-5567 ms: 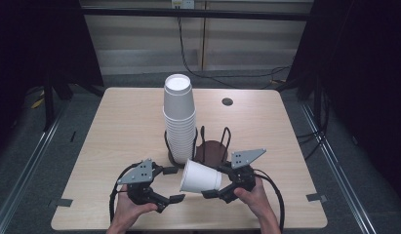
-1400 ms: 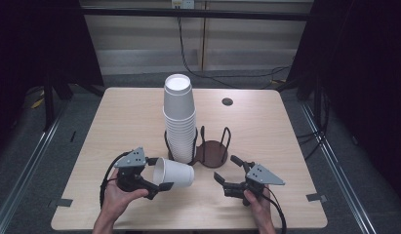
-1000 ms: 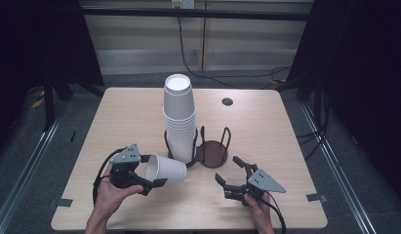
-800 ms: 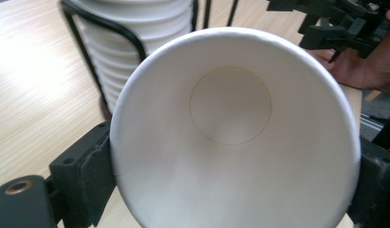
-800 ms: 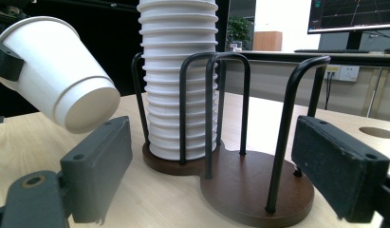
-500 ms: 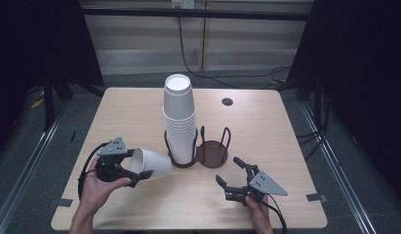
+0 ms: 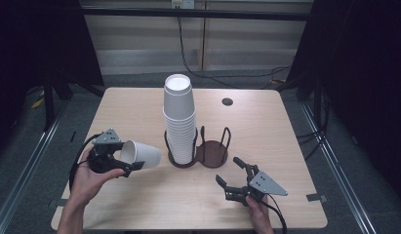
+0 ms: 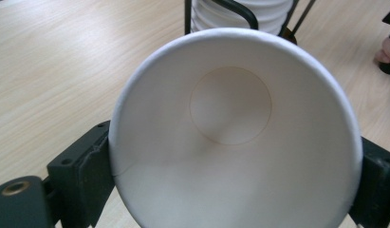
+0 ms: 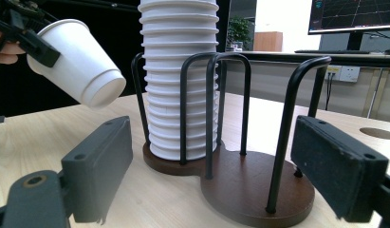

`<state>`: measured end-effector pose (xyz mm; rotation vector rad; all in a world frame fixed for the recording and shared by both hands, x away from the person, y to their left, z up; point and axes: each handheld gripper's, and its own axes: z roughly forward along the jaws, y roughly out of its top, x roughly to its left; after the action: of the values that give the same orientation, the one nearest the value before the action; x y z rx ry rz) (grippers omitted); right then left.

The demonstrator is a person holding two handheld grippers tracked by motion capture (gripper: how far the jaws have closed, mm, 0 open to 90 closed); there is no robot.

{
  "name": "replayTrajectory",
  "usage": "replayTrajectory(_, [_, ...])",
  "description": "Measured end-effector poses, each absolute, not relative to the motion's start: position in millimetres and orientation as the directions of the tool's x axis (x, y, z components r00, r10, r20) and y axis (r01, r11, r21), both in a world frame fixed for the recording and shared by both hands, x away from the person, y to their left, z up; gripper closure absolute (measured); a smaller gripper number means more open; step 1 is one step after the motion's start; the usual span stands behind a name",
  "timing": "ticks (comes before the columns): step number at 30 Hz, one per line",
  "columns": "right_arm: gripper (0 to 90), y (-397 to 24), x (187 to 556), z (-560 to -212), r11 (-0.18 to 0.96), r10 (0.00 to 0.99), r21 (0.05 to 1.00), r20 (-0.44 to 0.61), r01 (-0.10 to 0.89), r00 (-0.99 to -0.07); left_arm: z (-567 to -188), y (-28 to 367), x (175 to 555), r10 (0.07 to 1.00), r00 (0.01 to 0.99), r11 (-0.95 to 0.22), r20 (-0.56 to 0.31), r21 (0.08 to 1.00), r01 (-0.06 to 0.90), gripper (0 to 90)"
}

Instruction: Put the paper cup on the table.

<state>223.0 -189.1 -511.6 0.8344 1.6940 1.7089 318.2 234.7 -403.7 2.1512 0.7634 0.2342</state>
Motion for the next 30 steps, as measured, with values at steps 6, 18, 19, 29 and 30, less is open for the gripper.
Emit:
replayTrajectory(6, [13.1, -189, 223, -512, -0.019, 0.770, 1.000, 0.027, 0.020, -0.637, -405, 232, 335, 0.596, 0.796, -0.511, -0.104, 0.715, 0.476, 8.3])
replayTrajectory(18, [13.1, -189, 223, -512, -0.019, 0.771, 1.000, 0.028, 0.021, -0.636, -403, 235, 358, 0.651, 0.755, -0.545, -0.078, 0.643, 0.537, 8.0])
replayTrajectory(19, [13.1, -189, 223, -512, -0.019, 0.771, 1.000, 0.028, 0.021, -0.636, -403, 233, 359, 0.652, 0.755, -0.559, -0.069, 0.629, 0.540, 7.9])
replayTrajectory(29, [13.1, -189, 223, -512, -0.020, 0.772, 1.000, 0.029, 0.021, -0.635, -407, 226, 379, 0.651, 0.757, -0.625, -0.046, 0.534, 0.570, 7.6])
replayTrajectory(30, [13.1, -189, 223, -512, -0.020, 0.772, 1.000, 0.030, 0.022, -0.635, -406, 223, 380, 0.653, 0.757, -0.647, -0.026, 0.501, 0.575, 7.4])
